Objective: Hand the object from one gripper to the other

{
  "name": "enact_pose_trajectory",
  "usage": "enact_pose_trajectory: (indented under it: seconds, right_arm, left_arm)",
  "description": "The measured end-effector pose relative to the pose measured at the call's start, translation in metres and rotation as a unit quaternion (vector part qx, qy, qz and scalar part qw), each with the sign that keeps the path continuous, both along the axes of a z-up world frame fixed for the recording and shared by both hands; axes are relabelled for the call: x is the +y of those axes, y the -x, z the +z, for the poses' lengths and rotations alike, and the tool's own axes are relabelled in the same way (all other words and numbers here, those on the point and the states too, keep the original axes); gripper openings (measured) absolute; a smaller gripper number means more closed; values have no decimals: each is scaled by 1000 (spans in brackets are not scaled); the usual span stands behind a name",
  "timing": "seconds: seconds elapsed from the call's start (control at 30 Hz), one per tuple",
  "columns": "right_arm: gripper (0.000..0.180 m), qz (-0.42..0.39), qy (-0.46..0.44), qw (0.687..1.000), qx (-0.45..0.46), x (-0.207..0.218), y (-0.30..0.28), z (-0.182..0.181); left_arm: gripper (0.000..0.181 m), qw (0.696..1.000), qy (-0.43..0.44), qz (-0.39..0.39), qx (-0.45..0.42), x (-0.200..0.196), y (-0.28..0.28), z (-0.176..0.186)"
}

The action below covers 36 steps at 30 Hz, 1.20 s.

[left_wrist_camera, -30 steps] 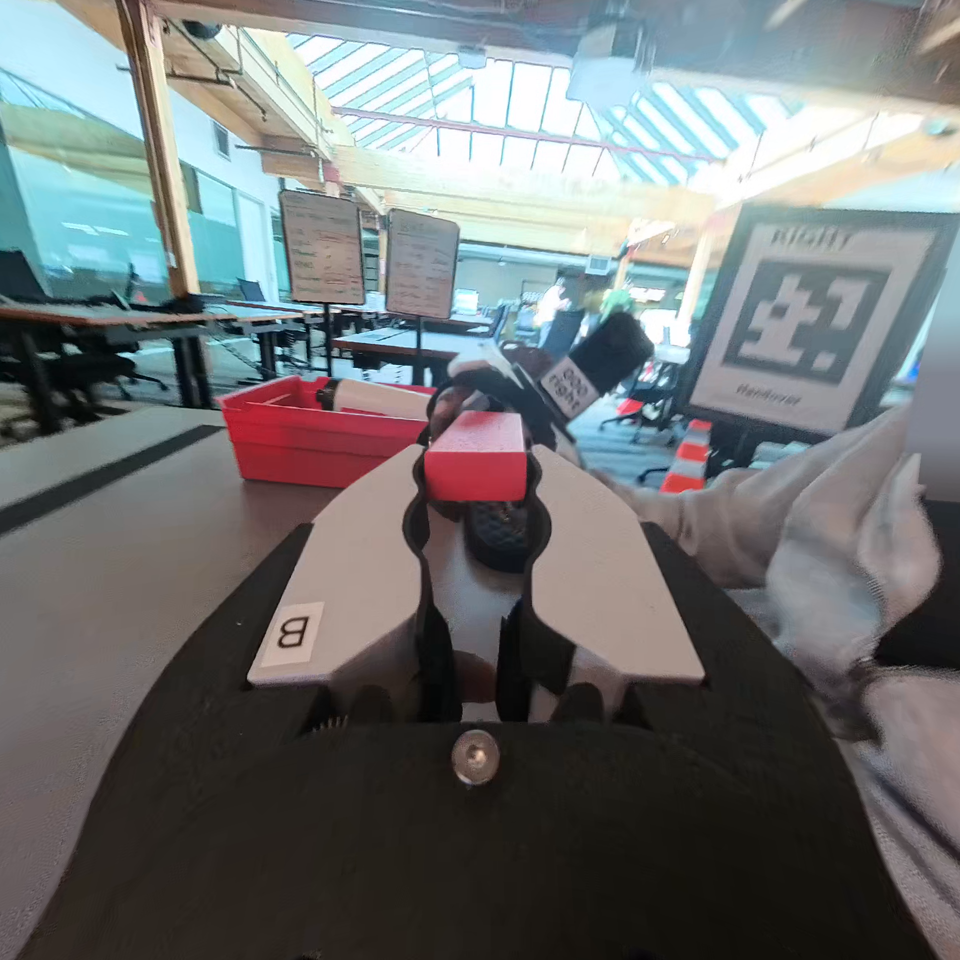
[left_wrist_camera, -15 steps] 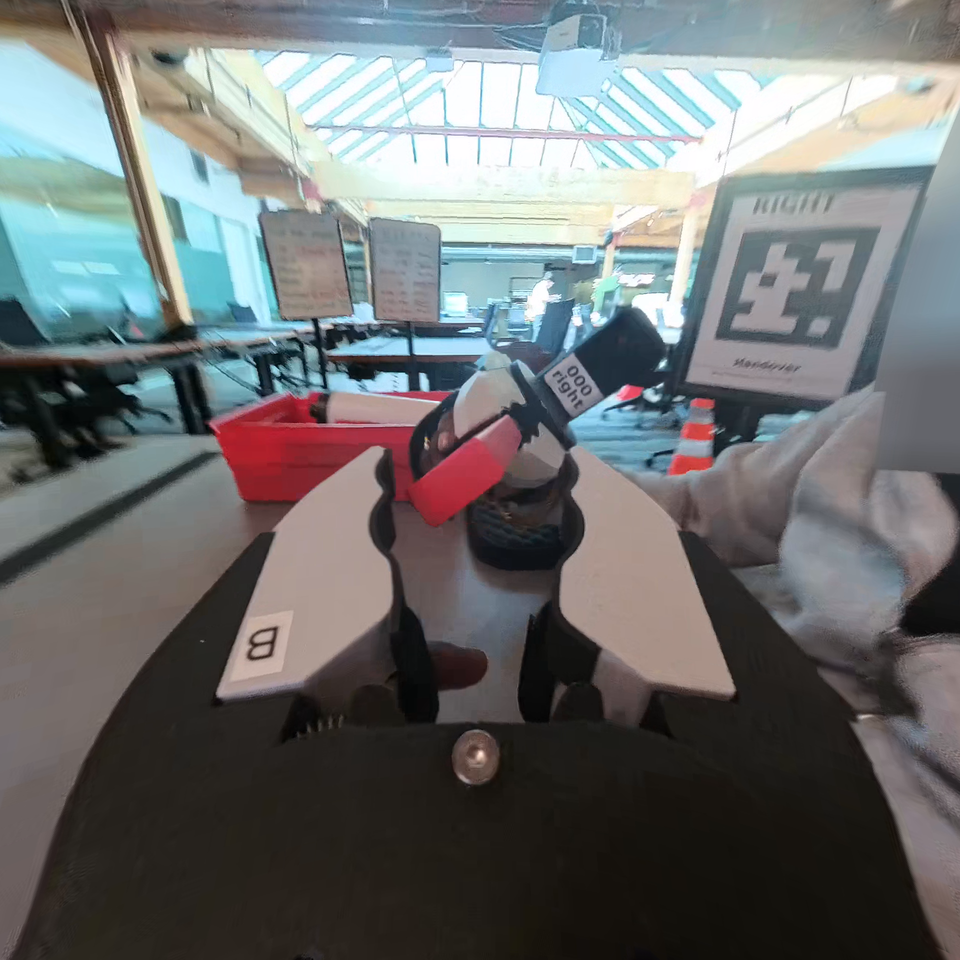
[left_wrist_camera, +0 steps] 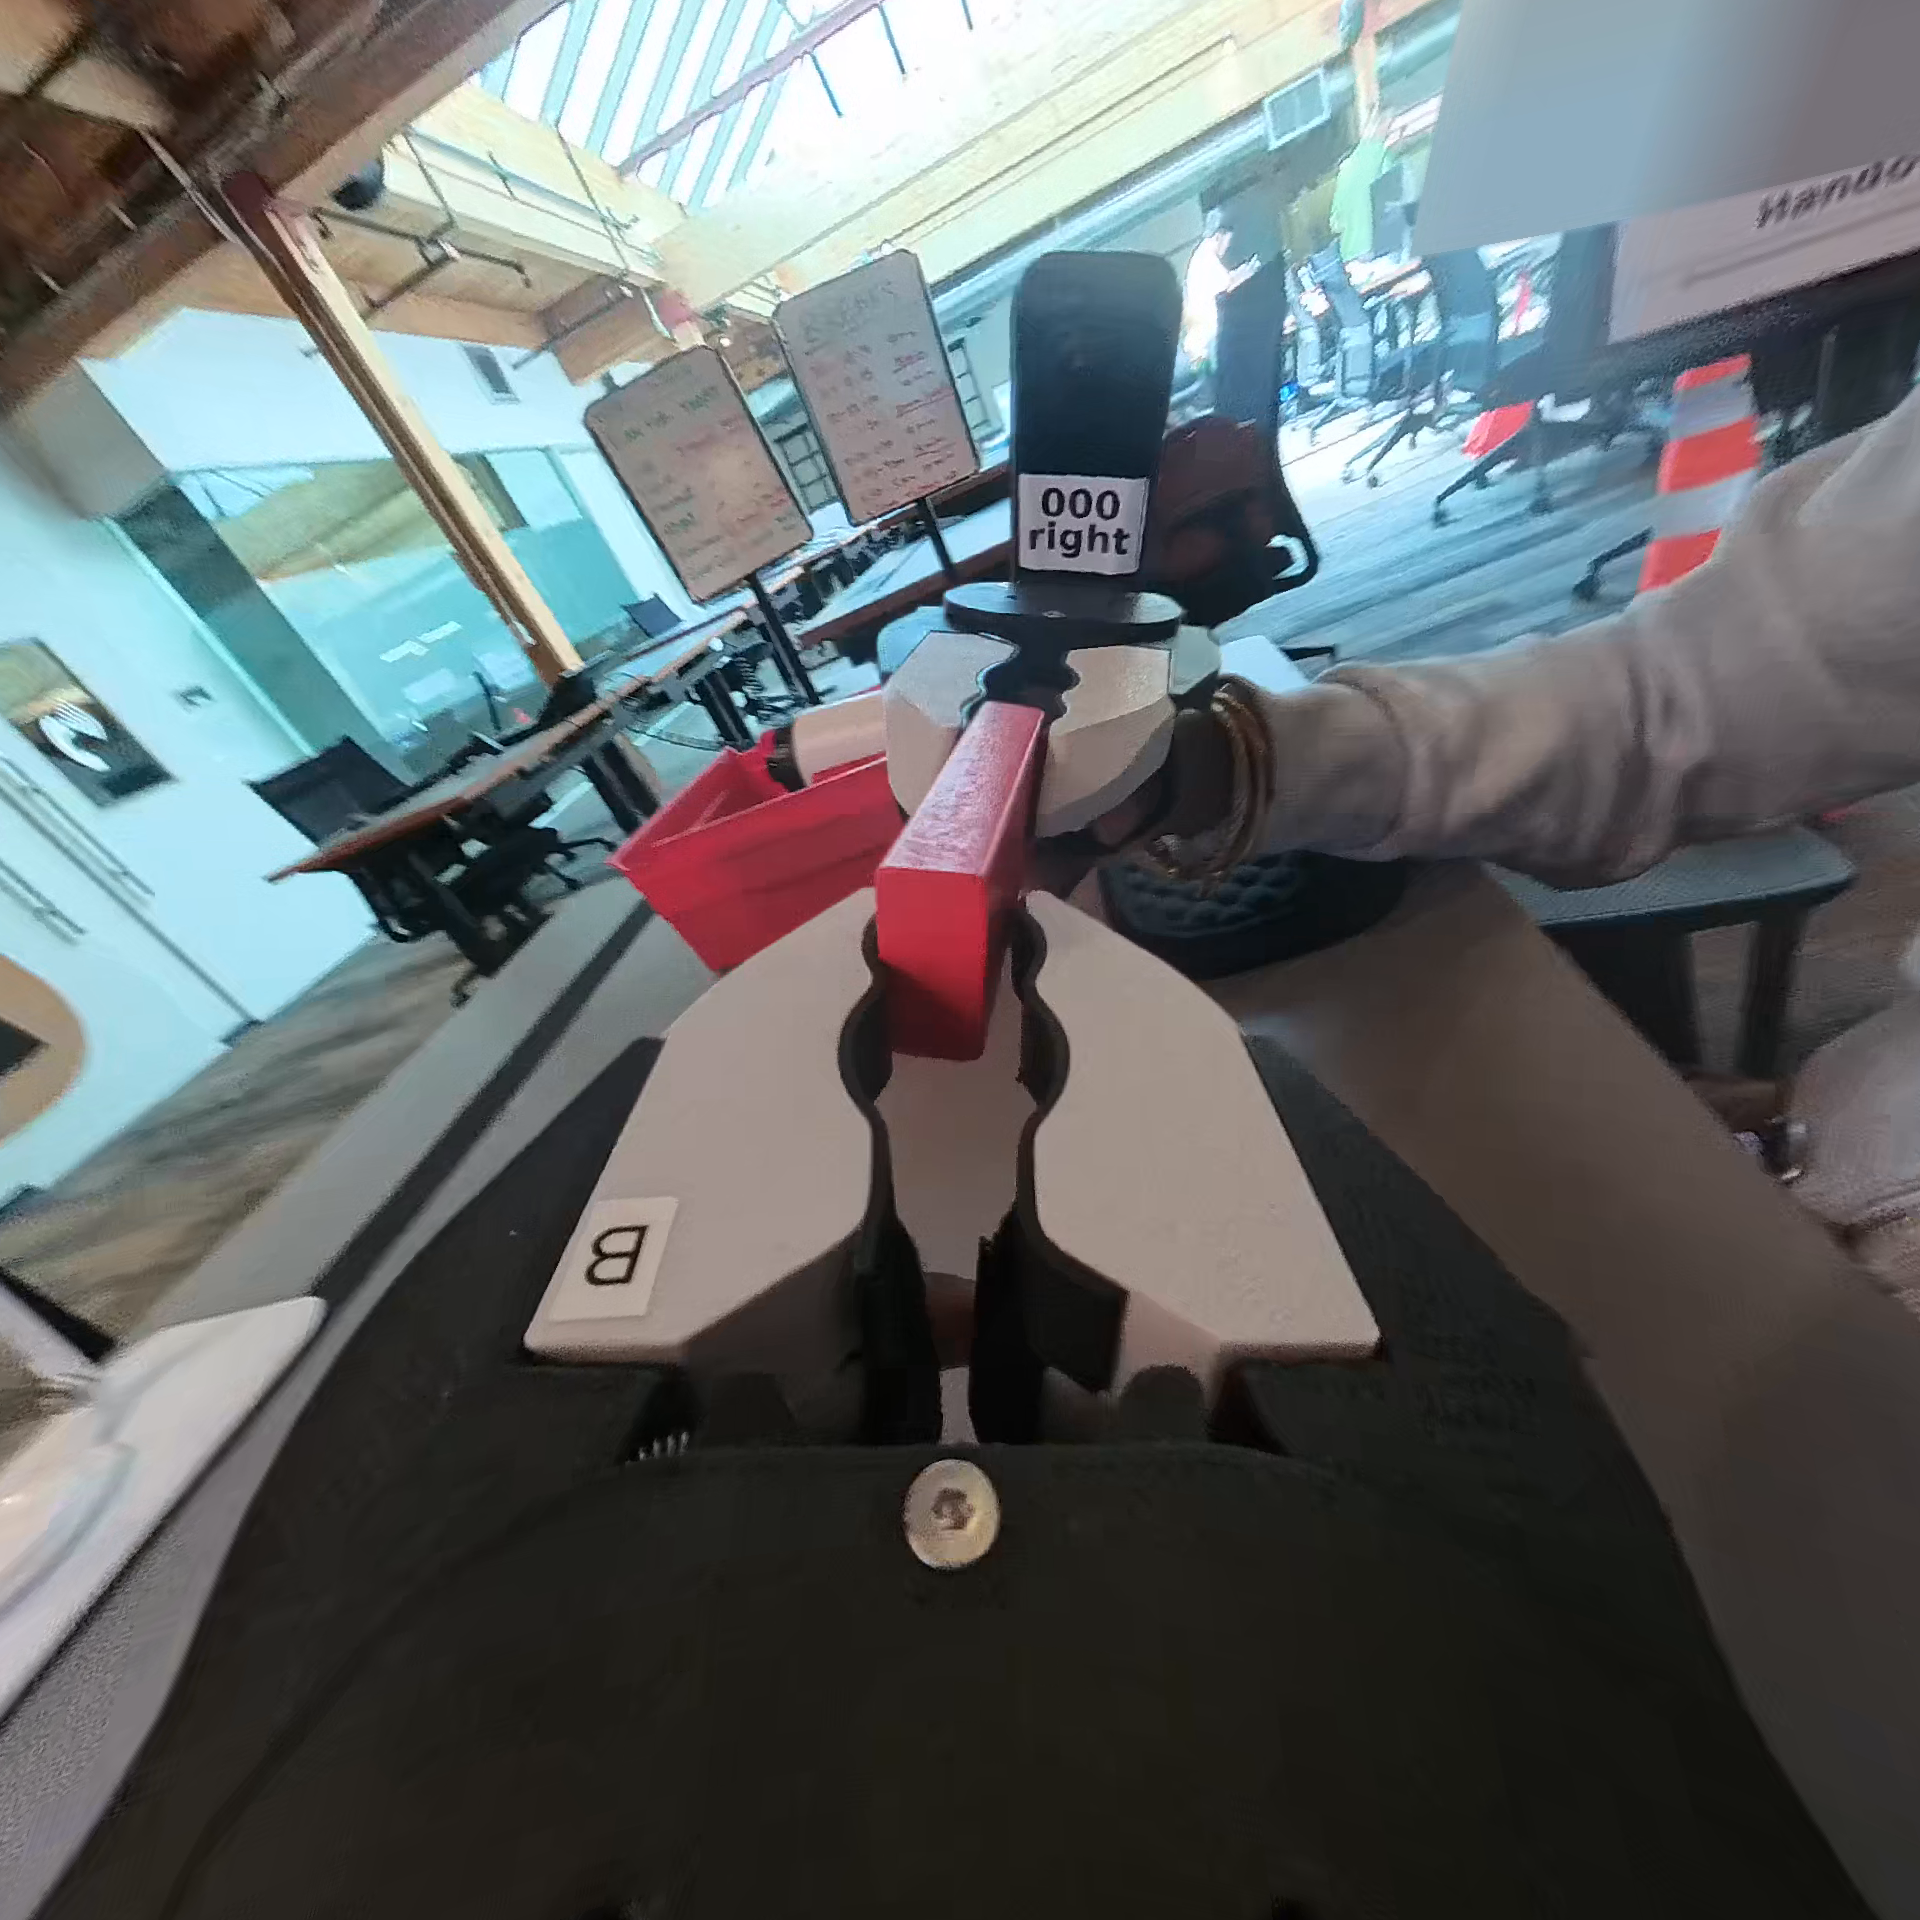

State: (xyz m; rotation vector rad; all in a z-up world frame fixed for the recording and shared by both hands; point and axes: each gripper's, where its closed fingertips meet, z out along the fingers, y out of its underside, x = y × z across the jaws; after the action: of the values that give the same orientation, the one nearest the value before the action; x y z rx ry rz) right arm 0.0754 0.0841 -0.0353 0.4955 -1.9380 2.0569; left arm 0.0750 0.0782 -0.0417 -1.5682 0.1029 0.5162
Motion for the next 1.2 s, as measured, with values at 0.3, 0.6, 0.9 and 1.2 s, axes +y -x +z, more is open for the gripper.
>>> enact_pose_trajectory:
  seconds: [0.3,0.6,0.9,1.2]
  right_arm:
    - [50,-61,48,988,134,4,1,10]
    - [34,-127,-26,937,324,-6,2,-14]
    - [34,-66,-4,983,170,1,-3,-1]
    - [34,-10,14,998,64,3,-8,6]
  left_arm:
    - [16,956,-64,-92,-272,-4,-2,1]
    - [16,916,-32,-113,-382,-7,-4,-15]
    - [75,993,-53,-54,-89,-6,-8,10]
    - [41,998,-30,-6,62,-8,-10,15]
